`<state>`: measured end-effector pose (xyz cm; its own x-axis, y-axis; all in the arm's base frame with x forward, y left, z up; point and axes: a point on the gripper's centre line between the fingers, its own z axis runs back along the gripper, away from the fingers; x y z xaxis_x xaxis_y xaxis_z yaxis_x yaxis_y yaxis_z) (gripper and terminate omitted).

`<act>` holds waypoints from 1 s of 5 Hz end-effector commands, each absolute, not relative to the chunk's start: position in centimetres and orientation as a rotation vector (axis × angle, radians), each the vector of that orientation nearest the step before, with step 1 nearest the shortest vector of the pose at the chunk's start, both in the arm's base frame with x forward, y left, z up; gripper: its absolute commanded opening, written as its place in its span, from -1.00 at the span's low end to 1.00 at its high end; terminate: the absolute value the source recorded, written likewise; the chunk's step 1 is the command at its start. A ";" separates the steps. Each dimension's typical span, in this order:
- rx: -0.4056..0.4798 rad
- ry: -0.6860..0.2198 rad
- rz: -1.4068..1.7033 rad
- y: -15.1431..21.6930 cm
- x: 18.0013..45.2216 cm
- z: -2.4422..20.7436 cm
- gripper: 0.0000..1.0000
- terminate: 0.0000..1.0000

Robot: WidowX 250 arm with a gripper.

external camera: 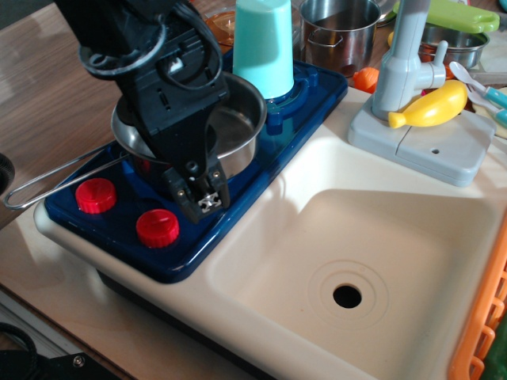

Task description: Put pan from stove to sink

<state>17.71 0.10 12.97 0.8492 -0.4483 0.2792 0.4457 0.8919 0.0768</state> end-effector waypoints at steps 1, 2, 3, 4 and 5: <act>0.023 -0.300 -0.463 0.3 18.4 13.3 -1.00 -1.00; 0.026 -0.295 -0.454 0.0 18.4 13.4 -1.00 -1.00; 0.025 -0.272 -0.445 -1.4 18.5 14.3 -1.00 -1.00; 0.064 -0.278 -0.432 -3.4 18.4 14.9 -1.00 -1.00; 0.089 -0.284 -0.408 -5.6 18.2 15.4 -1.00 -1.00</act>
<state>17.82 -7.03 14.61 0.9019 -0.3756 0.2132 0.3445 0.9234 0.1693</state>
